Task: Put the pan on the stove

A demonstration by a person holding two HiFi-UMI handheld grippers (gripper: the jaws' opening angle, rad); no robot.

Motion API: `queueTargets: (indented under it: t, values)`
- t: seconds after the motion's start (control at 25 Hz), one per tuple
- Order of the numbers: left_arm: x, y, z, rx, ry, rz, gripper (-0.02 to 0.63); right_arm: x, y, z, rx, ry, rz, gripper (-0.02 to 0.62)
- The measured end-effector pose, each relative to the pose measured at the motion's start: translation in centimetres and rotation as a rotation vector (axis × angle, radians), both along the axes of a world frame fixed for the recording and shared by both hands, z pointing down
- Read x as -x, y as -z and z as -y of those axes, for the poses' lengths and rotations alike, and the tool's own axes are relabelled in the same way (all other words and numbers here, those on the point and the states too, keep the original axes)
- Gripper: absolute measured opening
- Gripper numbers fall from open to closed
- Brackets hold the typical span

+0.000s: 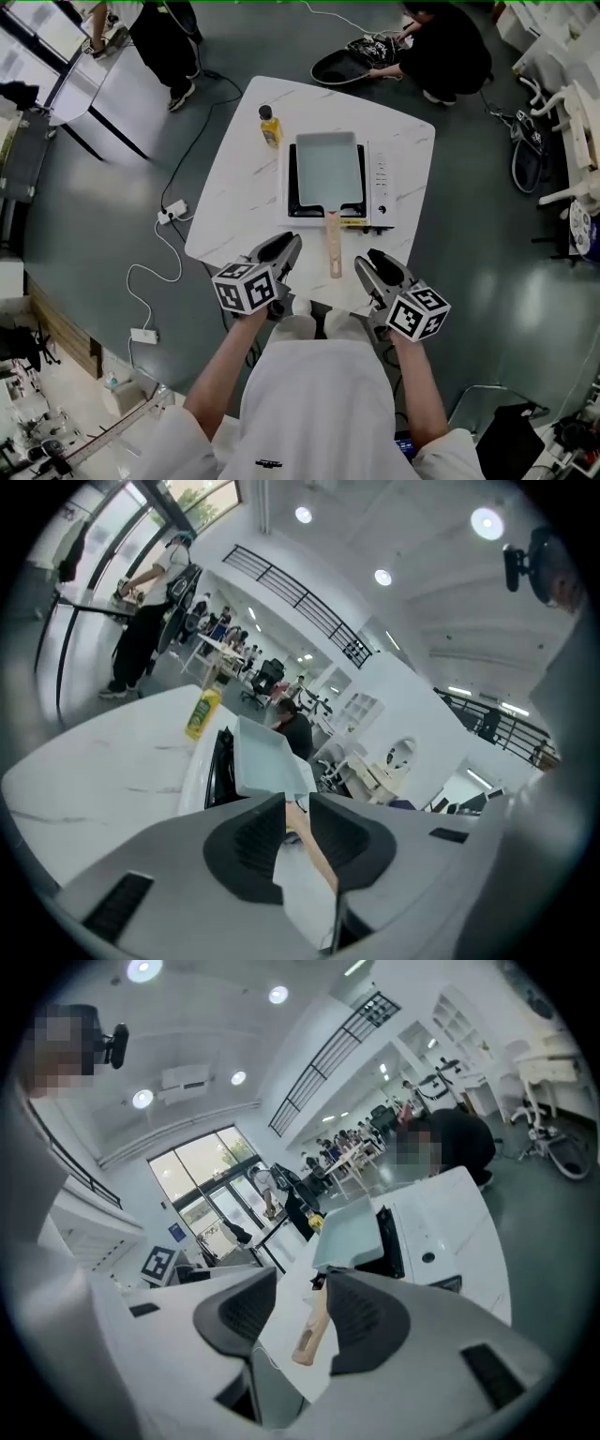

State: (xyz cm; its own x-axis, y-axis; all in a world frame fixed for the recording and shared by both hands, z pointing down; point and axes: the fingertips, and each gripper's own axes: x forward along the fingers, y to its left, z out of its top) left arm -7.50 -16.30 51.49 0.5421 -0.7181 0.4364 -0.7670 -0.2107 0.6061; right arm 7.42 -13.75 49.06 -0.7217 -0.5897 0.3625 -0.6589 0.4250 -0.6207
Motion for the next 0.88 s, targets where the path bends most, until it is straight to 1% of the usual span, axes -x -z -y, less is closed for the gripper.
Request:
queueTargets:
  t: [0.12,0.16,0.24,0.32,0.36,0.52,0.64,0.88]
  values:
    - [1.0,2.8,-0.5,-0.064,0.051,0.069,0.048,-0.7,2.7,0.8,-0.090,-0.007,-0.057,0.134]
    - [1.3,3.7,-0.7,-0.079,0.070,0.090,0.048,-0.9,3.6,1.1,-0.118,-0.011,-0.072,0.123]
    - [1.8,5.4,-1.2,-0.111,0.096,0.115,0.044,-1.2,5.4,1.5,-0.169,-0.019,-0.102,0.090]
    - [1.8,7.0,-1.6,-0.141,0.108,0.133,0.012,-1.4,7.0,1.8,-0.211,-0.025,-0.126,0.056]
    - [1.7,7.7,-1.8,-0.154,0.107,0.142,0.002,-1.3,7.7,1.9,-0.230,-0.024,-0.134,0.051]
    - [0.6,10.2,-2.8,-0.217,0.078,0.165,0.002,-0.5,10.2,1.9,-0.313,-0.005,-0.172,0.049]
    - [-0.4,11.5,-3.2,-0.266,0.072,0.181,0.000,0.3,11.7,2.0,-0.371,0.003,-0.190,0.051]
    - [-1.9,13.3,-4.8,-0.305,0.064,0.177,0.000,1.0,12.6,0.7,-0.400,0.017,-0.193,0.050]
